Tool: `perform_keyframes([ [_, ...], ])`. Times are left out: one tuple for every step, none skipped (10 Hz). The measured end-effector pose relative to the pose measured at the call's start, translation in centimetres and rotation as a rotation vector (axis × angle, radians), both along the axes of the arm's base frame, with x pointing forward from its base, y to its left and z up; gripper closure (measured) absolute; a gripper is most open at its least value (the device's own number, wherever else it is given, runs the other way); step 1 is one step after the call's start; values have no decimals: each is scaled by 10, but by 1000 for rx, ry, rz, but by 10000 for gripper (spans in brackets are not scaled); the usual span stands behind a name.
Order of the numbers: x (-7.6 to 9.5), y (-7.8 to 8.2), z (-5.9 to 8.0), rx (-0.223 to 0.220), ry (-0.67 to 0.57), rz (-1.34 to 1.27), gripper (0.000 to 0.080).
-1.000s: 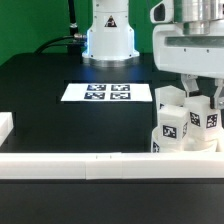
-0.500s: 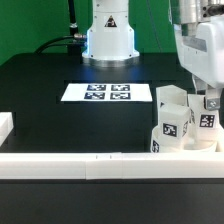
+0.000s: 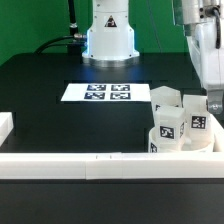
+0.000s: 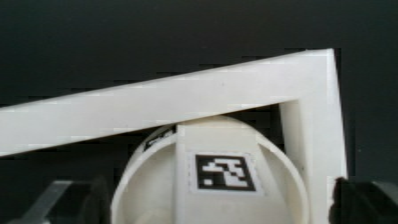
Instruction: Assemble stool
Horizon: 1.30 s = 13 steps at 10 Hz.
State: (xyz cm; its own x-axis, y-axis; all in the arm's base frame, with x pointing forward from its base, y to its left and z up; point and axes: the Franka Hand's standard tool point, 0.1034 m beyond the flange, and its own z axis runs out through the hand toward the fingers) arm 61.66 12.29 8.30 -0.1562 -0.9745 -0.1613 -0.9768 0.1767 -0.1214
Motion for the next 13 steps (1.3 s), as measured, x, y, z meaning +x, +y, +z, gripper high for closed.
perform_keyframes([
  [3, -2, 10, -3, -28, 93, 156],
  [7, -1, 22, 12, -49, 101, 156],
  [10, -1, 29, 10, -73, 149, 151],
  [9, -1, 27, -10, -85, 253, 151],
  [9, -1, 26, -24, -97, 335, 150],
  [7, 0, 25, -43, -99, 442, 150],
  [3, 3, 23, -70, -69, 624, 150],
  [5, 4, 27, -102, -46, 800, 150],
  [8, 6, 33, -127, -43, 938, 150],
  [10, 11, 37, -143, -44, 1022, 150],
  [11, 14, 38, -147, -52, 1028, 150],
  [11, 12, 37, -159, -66, 1145, 150],
  [11, 11, 37, -165, -74, 1208, 150],
])
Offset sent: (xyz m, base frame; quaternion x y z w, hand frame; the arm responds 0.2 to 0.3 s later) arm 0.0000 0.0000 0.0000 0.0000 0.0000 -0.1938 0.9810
